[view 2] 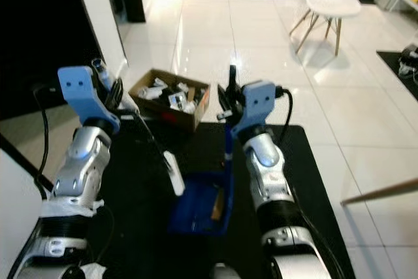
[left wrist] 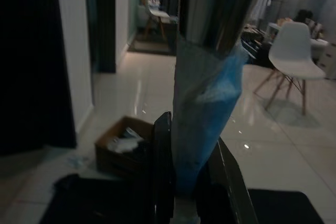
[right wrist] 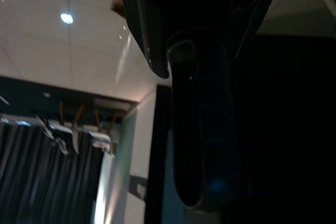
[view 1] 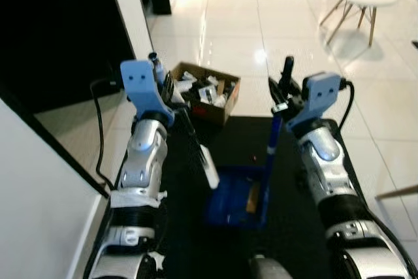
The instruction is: Sweep floor
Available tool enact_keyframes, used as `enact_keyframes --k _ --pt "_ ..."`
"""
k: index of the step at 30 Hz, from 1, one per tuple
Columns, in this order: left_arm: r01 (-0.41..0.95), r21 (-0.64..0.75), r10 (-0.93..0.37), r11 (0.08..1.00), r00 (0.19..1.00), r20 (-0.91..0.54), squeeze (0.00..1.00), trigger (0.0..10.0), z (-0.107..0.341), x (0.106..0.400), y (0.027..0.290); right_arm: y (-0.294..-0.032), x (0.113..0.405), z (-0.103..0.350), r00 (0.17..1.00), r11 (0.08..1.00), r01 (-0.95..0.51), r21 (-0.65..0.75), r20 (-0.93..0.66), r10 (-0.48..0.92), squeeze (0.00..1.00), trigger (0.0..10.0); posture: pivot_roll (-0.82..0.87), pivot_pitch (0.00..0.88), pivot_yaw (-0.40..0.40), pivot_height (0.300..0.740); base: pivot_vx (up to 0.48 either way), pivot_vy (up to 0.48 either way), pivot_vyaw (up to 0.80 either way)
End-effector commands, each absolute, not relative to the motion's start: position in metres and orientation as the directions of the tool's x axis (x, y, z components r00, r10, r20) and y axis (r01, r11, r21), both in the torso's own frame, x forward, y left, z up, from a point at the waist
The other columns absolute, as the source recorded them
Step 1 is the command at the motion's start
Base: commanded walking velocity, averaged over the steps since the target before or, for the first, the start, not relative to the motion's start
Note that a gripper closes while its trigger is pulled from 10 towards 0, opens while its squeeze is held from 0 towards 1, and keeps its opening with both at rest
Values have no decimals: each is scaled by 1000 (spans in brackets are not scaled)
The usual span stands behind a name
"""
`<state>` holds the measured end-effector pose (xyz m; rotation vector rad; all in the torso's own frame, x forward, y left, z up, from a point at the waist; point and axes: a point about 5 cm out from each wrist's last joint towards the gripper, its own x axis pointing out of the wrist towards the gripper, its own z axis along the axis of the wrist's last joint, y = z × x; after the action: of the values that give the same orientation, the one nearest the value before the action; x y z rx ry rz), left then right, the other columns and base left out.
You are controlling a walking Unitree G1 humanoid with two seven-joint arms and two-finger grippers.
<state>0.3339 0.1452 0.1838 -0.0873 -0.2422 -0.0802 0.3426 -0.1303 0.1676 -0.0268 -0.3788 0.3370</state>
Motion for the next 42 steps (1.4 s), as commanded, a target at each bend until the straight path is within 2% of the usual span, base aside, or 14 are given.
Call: enact_keyframes --k 1,7,36,42 --pt "97 -51 -78 994 952 295 0 10000 194 333 144 -128 342 199 817 946 -306 -112 479 321 0 10000 -6 0 36 740 0 0 0" --pt "96 -40 -77 995 939 334 0 10000 199 332 142 -128 342 218 784 944 -295 -146 528 327 0 10000 -7 0 34 740 199 0 0" --pt "112 -28 -95 993 933 348 0 10000 201 333 139 -133 343 208 822 954 -275 -118 486 297 0 10000 -10 0 42 740 476 0 0" --pt "117 -28 -100 993 932 349 0 10000 201 334 137 -136 343 207 829 958 -268 -101 482 283 0 10000 -11 0 44 740 480 0 -642"
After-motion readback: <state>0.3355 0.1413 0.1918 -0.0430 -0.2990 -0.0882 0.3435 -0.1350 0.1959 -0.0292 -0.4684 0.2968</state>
